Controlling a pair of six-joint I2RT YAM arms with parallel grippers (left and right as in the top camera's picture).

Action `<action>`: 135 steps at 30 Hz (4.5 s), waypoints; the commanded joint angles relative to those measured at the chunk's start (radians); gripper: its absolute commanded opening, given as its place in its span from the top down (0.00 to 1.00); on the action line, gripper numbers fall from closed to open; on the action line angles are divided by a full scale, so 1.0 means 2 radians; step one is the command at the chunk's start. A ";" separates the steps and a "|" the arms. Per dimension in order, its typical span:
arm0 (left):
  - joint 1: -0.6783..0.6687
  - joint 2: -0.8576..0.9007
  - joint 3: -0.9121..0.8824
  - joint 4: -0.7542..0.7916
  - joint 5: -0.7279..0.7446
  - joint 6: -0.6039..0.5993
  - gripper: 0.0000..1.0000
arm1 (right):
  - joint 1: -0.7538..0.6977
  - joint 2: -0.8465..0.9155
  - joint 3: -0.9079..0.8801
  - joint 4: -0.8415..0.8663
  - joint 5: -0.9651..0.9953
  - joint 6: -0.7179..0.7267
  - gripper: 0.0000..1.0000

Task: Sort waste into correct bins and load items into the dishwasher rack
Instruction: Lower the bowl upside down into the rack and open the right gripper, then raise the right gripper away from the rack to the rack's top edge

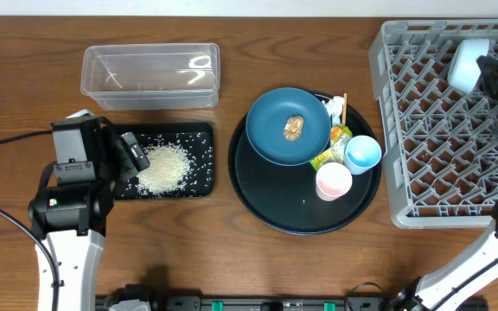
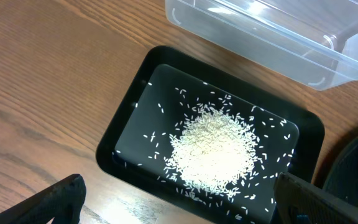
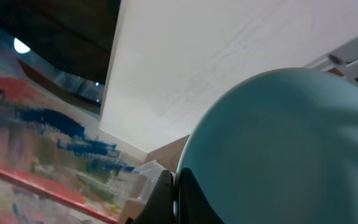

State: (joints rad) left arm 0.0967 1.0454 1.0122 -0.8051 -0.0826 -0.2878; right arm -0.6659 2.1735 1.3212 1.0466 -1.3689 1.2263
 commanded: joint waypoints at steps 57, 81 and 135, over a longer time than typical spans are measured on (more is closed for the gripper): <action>0.002 0.000 0.007 -0.001 -0.006 0.002 0.02 | -0.011 0.008 0.004 -0.088 -0.020 -0.046 0.94; 0.002 0.000 0.007 -0.001 -0.006 0.002 0.02 | -0.061 0.002 0.048 0.247 -0.051 0.288 0.01; 0.002 0.000 0.007 -0.001 -0.006 0.002 0.02 | 0.384 -0.123 0.412 -0.853 0.589 -0.574 0.01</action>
State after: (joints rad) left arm 0.0967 1.0454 1.0126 -0.8055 -0.0826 -0.2878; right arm 0.0772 2.0129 2.1368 -0.5941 -0.5732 0.2913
